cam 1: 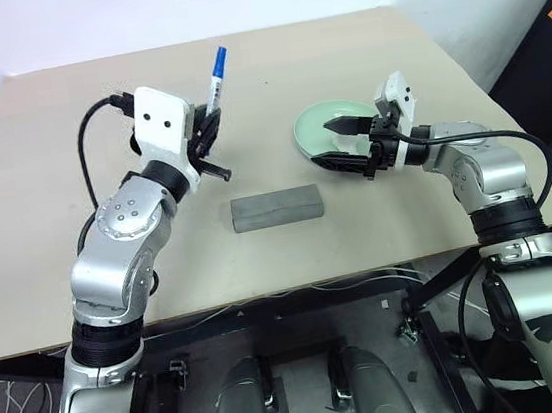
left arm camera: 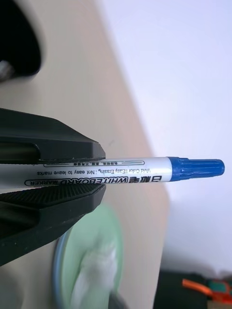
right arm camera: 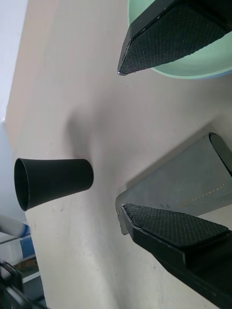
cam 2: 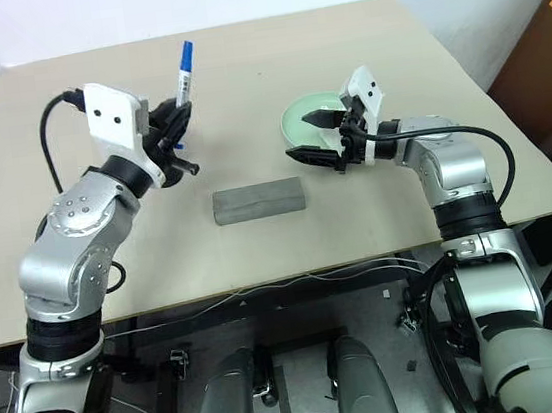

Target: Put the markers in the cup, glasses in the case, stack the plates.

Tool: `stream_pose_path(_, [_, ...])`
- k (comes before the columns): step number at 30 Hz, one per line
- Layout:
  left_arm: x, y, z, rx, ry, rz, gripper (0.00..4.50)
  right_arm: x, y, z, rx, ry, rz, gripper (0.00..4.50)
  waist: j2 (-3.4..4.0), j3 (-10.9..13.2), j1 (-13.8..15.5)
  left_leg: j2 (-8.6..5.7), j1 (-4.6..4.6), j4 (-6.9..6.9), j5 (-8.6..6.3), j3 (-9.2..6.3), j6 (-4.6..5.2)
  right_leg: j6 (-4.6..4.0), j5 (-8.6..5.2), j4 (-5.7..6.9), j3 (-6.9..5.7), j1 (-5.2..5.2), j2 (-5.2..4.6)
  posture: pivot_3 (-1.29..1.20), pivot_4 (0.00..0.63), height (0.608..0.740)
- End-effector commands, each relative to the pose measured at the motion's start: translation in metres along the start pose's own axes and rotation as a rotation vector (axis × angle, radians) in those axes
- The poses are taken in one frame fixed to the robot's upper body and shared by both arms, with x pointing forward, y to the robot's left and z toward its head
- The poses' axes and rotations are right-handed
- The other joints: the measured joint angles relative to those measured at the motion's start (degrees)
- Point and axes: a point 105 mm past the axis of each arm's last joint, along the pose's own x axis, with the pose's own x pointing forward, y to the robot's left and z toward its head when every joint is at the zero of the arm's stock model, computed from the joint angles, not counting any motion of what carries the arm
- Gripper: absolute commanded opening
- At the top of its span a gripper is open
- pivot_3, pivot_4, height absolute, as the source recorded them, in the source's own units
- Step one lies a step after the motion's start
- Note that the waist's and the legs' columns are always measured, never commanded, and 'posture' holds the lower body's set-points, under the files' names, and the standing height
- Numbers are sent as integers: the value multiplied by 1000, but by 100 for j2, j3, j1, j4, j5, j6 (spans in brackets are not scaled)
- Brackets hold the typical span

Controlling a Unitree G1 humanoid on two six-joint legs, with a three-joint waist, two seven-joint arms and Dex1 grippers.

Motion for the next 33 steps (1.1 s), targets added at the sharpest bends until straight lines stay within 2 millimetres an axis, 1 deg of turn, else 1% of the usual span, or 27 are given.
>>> stream_pose_path(1, [5, 14, 18, 34, -125, 71, 289, 1, 5, 18, -61, -50, 14, 4500, 0, 0, 8, 1, -1, 0, 0, -2, 0, 0, 0, 0, 0, 0, 0, 0, 150, 701])
stream_pose_path(3, [7, 21, 15, 47, -133, 85, 289, 0, 8, 19, -52, -58, 35, 4500, 0, 0, 14, 2, -3, 0, 0, -2, 1, 0, 0, -1, 0, 0, -1, 0, 150, 701])
stream_pose_path(7, [9, 35, 22, 56, -213, 100, 289, -3, 17, 24, -39, -74, 80, 4500, 0, 0, 6, 3, -4, 0, 1, -2, 3, 3, 0, -2, 0, -1, 3, 0, 150, 701])
stream_pose_path(10, [13, 49, 18, 81, -211, 129, 289, -3, 20, 25, -34, -73, 91, 4500, 0, 0, 7, 4, -4, 1, 2, 2, 4, 14, 7, -1, 0, -1, 4, 0, 150, 701])
stream_pose_path(12, [14, 55, 17, 67, -221, 141, 289, -3, 22, 25, -33, -74, 93, 4500, 0, 0, 5, 4, -3, 2, 1, 2, 3, 10, 5, 0, -1, -1, 4, 0, 150, 701])
stream_pose_path(16, [12, 71, 11, 73, -214, 176, 289, -2, 22, 23, -33, -68, 86, 4500, 0, 0, 5, 5, -2, 2, 1, -1, 3, 3, 1, -1, -1, -1, 3, 0, 150, 701])
stream_pose_path(20, [9, 83, -2, 26, -182, 211, 289, -3, 21, 22, -36, -68, 77, 4500, 0, 0, 1, 5, -4, 1, 2, 0, 5, 11, 5, -1, -1, -1, 4, 0, 150, 701])
stream_pose_path(26, [4, 95, -24, -5, -137, 235, 289, -4, 19, 20, -55, -52, 63, 4500, 0, 0, 3, 5, -4, 2, 1, 2, 4, 16, 8, 0, -1, -1, 4, 0, 150, 701])
stream_pose_path(28, [3, 94, -30, -3, -120, 225, 289, -4, 18, 20, -57, -52, 61, 4500, 0, 0, 3, 5, -3, 2, 1, 1, 4, 16, 8, 0, -1, -1, 4, 0, 150, 701])
stream_pose_path(33, [3, 90, -39, -30, -101, 204, 289, -5, 18, 18, -61, -48, 59, 4500, 0, 0, 3, 5, -4, 2, 2, 3, 4, 17, 8, -1, -1, -1, 4, 0, 150, 701])
